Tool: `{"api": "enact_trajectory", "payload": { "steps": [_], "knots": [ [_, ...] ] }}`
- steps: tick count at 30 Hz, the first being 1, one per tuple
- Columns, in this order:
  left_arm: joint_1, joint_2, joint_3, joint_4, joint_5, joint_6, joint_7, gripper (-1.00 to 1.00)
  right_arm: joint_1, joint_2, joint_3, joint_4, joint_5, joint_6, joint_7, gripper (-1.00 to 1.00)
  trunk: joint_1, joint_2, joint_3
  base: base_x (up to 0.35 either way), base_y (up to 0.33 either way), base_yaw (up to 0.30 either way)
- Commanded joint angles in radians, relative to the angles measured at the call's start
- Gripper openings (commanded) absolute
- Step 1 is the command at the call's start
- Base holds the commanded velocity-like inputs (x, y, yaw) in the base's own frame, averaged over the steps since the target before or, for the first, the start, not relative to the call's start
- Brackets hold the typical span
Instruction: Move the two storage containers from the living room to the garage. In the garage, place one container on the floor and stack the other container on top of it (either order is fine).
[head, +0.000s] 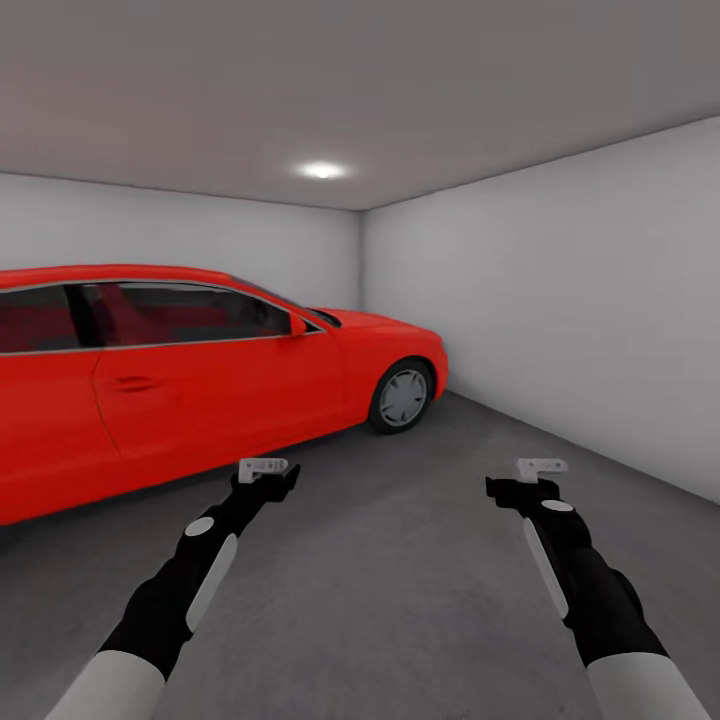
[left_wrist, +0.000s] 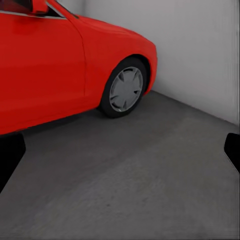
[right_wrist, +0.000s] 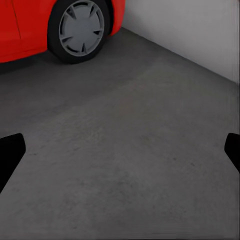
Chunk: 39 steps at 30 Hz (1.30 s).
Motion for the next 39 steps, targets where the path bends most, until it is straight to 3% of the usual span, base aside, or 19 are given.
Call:
{"api": "enact_trajectory", "payload": {
  "steps": [1, 39],
  "knots": [
    [-0.001, 0.001, -0.001, -0.002, 0.010, 0.006, 0.000, 1.00, -0.001, 0.000, 0.001, -0.001, 0.000, 0.005, -0.003, 1.00, 0.000, -0.001, -0.001, 0.000, 0.000, -0.286],
    [-0.001, 0.001, -0.002, -0.002, 0.009, 0.005, -0.002, 1.00, -0.001, -0.002, 0.000, -0.002, 0.000, 0.005, -0.003, 1.00, 0.000, -0.001, -0.001, 0.000, 0.000, -0.287]
  ]
}}
